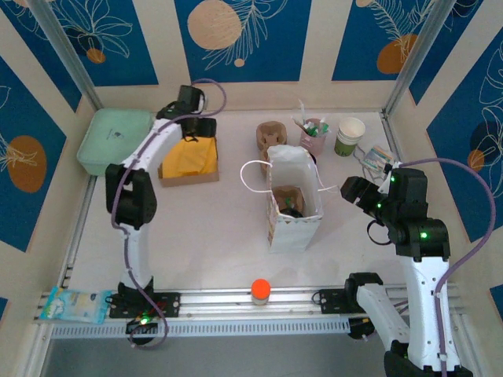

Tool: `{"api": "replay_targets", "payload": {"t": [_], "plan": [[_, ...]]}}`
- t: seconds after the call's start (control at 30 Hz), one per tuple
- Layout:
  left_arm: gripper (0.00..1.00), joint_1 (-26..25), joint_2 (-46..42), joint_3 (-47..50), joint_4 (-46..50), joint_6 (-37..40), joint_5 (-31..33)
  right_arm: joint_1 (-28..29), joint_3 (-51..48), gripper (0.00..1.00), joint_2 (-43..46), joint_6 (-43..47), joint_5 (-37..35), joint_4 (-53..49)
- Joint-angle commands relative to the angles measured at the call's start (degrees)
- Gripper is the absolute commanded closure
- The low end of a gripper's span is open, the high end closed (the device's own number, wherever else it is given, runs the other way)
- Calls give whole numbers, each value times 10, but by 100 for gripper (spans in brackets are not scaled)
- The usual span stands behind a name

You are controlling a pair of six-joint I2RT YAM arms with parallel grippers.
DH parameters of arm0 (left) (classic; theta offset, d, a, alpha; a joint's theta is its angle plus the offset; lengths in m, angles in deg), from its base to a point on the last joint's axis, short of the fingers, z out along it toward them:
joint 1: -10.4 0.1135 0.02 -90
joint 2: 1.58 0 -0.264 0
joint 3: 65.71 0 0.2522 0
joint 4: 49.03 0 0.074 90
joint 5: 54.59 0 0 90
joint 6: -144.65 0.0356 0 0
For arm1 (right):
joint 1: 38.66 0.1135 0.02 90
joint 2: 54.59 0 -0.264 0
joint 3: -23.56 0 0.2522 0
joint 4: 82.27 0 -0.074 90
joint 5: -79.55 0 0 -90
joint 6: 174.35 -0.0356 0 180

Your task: Pack the takeout coffee

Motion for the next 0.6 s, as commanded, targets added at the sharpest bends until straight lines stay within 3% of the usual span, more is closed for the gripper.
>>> {"api": "replay_targets", "payload": {"t": [0.0, 0.57], "plan": [[32, -18, 51, -19, 67, 48, 69, 3, -2, 15, 4, 2, -4, 0], [40, -22, 111, -19, 79, 60, 105, 3, -6, 15, 2, 1, 1, 6]]}}
